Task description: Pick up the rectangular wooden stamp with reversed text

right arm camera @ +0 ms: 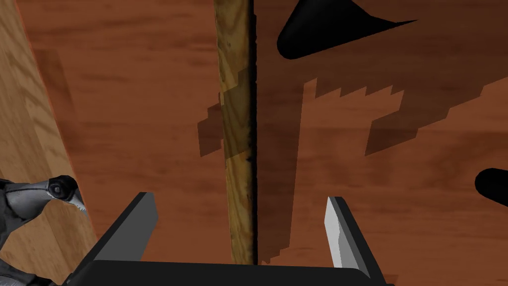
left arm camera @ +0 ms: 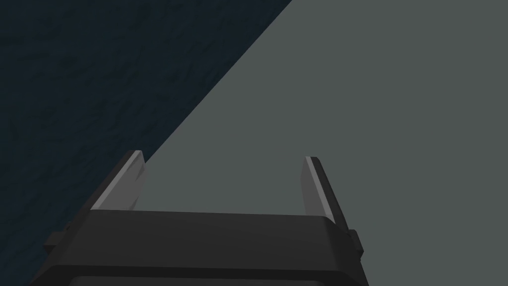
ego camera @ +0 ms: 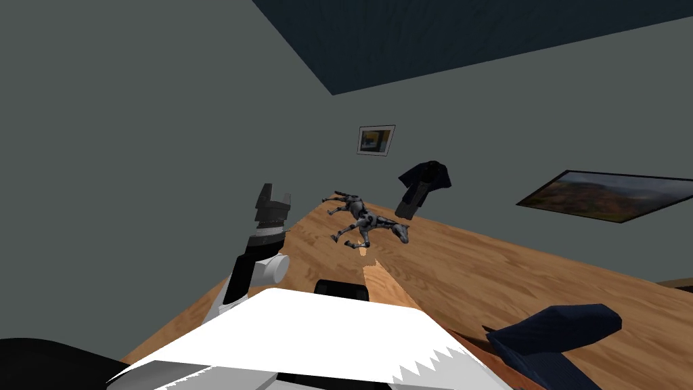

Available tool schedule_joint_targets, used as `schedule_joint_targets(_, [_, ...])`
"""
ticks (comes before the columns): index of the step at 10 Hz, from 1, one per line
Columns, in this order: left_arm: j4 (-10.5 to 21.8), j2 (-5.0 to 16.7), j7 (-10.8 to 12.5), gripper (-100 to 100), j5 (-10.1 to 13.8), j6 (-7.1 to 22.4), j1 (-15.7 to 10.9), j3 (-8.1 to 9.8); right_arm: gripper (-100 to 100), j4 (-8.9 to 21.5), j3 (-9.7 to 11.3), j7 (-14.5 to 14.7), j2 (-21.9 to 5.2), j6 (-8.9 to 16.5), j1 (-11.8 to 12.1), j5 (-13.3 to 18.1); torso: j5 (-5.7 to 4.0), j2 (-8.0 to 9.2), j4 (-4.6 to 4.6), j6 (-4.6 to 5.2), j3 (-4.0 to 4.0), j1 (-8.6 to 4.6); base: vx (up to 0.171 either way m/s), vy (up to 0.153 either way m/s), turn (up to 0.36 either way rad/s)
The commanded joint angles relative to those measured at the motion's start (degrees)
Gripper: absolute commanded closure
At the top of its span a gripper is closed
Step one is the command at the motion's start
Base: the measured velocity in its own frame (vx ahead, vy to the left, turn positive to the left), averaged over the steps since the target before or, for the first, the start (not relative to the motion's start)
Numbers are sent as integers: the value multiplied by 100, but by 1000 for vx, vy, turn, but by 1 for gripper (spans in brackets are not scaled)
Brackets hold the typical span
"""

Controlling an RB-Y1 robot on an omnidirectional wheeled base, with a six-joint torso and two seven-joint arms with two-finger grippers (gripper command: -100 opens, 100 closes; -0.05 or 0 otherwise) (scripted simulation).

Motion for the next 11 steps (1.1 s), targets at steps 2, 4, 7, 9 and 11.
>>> schedule_joint_targets(2, [0, 0, 0, 0, 0, 0, -1, 0, -100, 226, -209, -197, 204, -144, -237, 445, 0, 13, 3, -2, 7, 3, -62, 2, 51])
schedule_joint_targets(4, [0, 0, 0, 0, 0, 0, -1, 0, -100, 377, -349, -328, 340, -239, -394, 747, 0, 32, 7, 0, 18, 2, -78, 3, 32])
schedule_joint_targets(7, [0, 0, 0, 0, 0, 0, -1, 0, -100, 604, -559, -525, 543, -383, -631, 1195, 0, 25, 6, 0, 15, 1, -61, -1, 34])
schedule_joint_targets(9, [0, 0, 0, 0, 0, 0, -1, 0, -100, 755, -698, -657, 679, -479, -789, 1494, 0, 27, 6, 1, 16, 1, -64, 0, 34])
schedule_joint_targets(11, [0, 0, 0, 0, 0, 0, 0, 0, 100, 612, -650, -692, 606, -426, -697, 1425, 1, 15, 4, 2, 10, 2, -12, 1, 3])
